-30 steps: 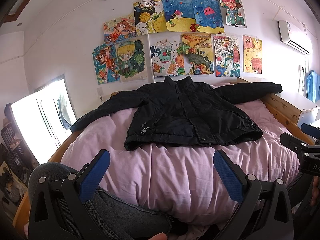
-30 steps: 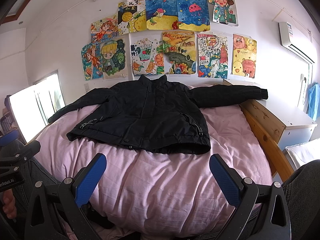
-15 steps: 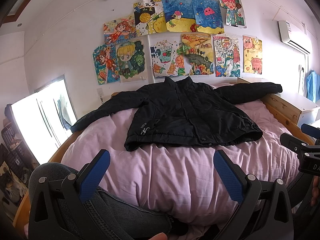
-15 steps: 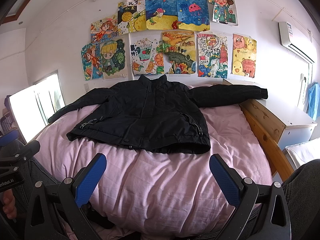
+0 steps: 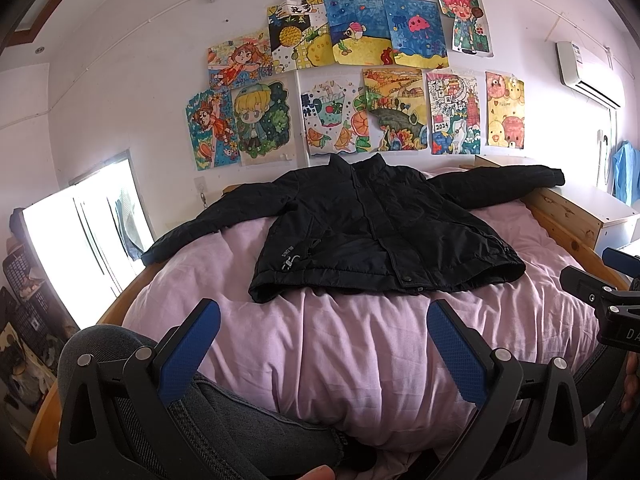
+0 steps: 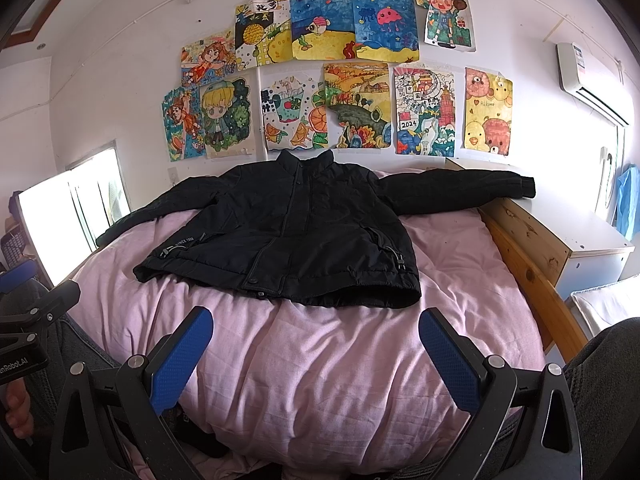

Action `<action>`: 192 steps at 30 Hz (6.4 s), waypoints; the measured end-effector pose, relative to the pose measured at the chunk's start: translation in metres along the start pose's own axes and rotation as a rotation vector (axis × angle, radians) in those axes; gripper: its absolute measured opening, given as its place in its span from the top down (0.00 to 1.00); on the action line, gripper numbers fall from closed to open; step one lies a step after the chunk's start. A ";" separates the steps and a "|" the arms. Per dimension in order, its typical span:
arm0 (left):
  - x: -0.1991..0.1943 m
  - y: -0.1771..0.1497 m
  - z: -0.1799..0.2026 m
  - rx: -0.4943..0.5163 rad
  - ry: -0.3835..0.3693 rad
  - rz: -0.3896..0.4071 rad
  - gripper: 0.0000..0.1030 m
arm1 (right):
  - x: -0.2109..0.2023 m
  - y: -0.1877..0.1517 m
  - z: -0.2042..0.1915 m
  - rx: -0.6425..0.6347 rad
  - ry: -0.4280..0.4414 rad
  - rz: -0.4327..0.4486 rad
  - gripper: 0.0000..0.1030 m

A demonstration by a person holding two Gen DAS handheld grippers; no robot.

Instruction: Fold large clothes

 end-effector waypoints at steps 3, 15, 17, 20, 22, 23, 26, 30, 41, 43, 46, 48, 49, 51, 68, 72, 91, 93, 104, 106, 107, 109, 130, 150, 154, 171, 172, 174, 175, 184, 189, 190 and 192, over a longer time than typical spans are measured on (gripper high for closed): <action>0.000 0.000 0.000 0.000 0.000 0.000 0.01 | 0.000 0.000 0.000 0.001 0.000 0.000 0.00; 0.000 0.000 0.000 0.000 0.000 0.001 0.01 | 0.000 0.000 0.000 0.002 0.000 0.000 0.00; 0.000 0.000 0.000 0.000 0.001 0.001 0.01 | 0.000 0.000 0.000 0.002 0.000 -0.001 0.00; 0.000 0.000 0.000 -0.001 0.002 0.000 0.01 | 0.000 0.000 0.000 0.002 0.000 0.000 0.00; 0.002 0.000 -0.001 -0.006 0.001 -0.006 0.01 | 0.000 0.000 0.000 0.003 0.001 0.000 0.00; 0.003 0.001 -0.002 -0.011 0.001 -0.015 0.01 | 0.001 0.000 0.000 0.004 0.002 -0.002 0.00; 0.011 0.006 -0.011 -0.041 0.001 -0.056 0.01 | 0.001 0.000 0.001 0.016 0.013 -0.013 0.00; 0.026 0.019 -0.018 -0.088 -0.020 -0.116 0.01 | 0.007 0.014 0.013 0.090 0.073 -0.041 0.00; 0.102 0.135 -0.039 -0.107 -0.073 -0.216 0.01 | 0.064 0.108 0.081 0.142 0.187 -0.123 0.00; 0.130 0.157 -0.033 -0.083 -0.099 -0.262 0.01 | 0.078 0.127 0.099 0.140 0.167 -0.151 0.00; 0.175 0.187 -0.023 -0.046 -0.133 -0.311 0.01 | 0.103 0.165 0.136 0.143 0.099 -0.163 0.00; 0.211 0.205 -0.016 -0.040 -0.158 -0.326 0.01 | 0.122 0.190 0.165 0.142 0.016 -0.156 0.00; 0.225 0.208 -0.014 -0.040 -0.162 -0.326 0.01 | 0.131 0.195 0.177 0.146 -0.006 -0.156 0.00; 0.262 0.216 -0.008 -0.038 -0.160 -0.333 0.01 | 0.156 0.208 0.206 0.180 -0.076 -0.160 0.00; 0.581 0.179 0.102 -0.017 -0.311 -0.300 0.01 | 0.325 0.167 0.365 0.343 -0.500 -0.128 0.00; 0.609 0.178 0.119 -0.022 -0.327 -0.332 0.01 | 0.339 0.164 0.391 0.426 -0.514 -0.123 0.00; 0.665 0.170 0.069 -0.141 -0.412 -0.486 0.02 | 0.372 0.177 0.436 0.765 -0.459 -0.134 0.85; 0.664 0.174 0.060 -0.176 -0.449 -0.491 0.02 | 0.364 0.194 0.422 0.700 -0.450 -0.072 0.86; 0.629 0.211 -0.045 -0.248 -0.571 -0.462 0.02 | 0.323 0.276 0.285 0.235 -0.327 0.227 0.88; 0.604 0.225 -0.057 -0.269 -0.601 -0.430 0.02 | 0.320 0.286 0.252 0.154 -0.283 0.267 0.88; 0.594 0.231 -0.067 -0.288 -0.616 -0.412 0.02 | 0.319 0.292 0.225 0.089 -0.248 0.292 0.88; 0.567 0.249 -0.089 -0.323 -0.663 -0.357 0.02 | 0.318 0.299 0.186 0.008 -0.181 0.327 0.88; 0.539 0.290 -0.236 -0.582 -0.852 -0.213 0.02 | 0.395 0.200 -0.126 -0.592 0.164 0.287 0.88; 0.571 0.237 -0.230 -0.475 -0.652 -0.353 0.98 | 0.438 0.138 -0.178 -0.785 0.195 0.165 0.84; 0.570 0.242 -0.235 -0.409 -0.529 -0.334 0.99 | 0.423 0.153 -0.164 -0.728 0.274 0.141 0.50; 0.544 0.207 -0.242 -0.296 -0.132 -0.254 0.48 | 0.576 0.219 0.057 -0.161 -0.211 -0.135 0.30; 0.539 0.209 -0.245 -0.309 -0.125 -0.225 0.46 | 0.582 0.219 0.064 -0.138 -0.214 -0.128 0.30; 0.531 0.207 -0.245 -0.308 -0.117 -0.209 0.43 | 0.591 0.218 0.069 -0.133 -0.225 -0.120 0.30; 0.532 0.205 -0.241 -0.294 -0.121 -0.229 0.43 | 0.592 0.215 0.067 -0.131 -0.221 -0.120 0.30; 0.584 0.165 -0.196 -0.085 0.037 -0.428 0.43 | 0.623 0.196 0.049 -0.208 -0.251 -0.160 0.23; 0.599 0.153 -0.194 -0.041 0.074 -0.441 0.42 | 0.645 0.181 0.057 -0.169 -0.252 -0.217 0.09; 0.598 0.151 -0.196 -0.049 0.068 -0.436 0.42 | 0.647 0.180 0.058 -0.162 -0.248 -0.227 0.07; 0.587 0.152 -0.202 -0.083 0.036 -0.405 0.42 | 0.645 0.181 0.063 -0.139 -0.233 -0.227 0.07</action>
Point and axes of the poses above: each gripper's, at about its wrist camera, not at the fingertips, and x roughly the way its jaws point, z to its right, y to its top, the point moved 1 cm from there along x, roughly the way its jaws point, and after that the axes turned 9 degrees about -y, right-handed, at the moved point
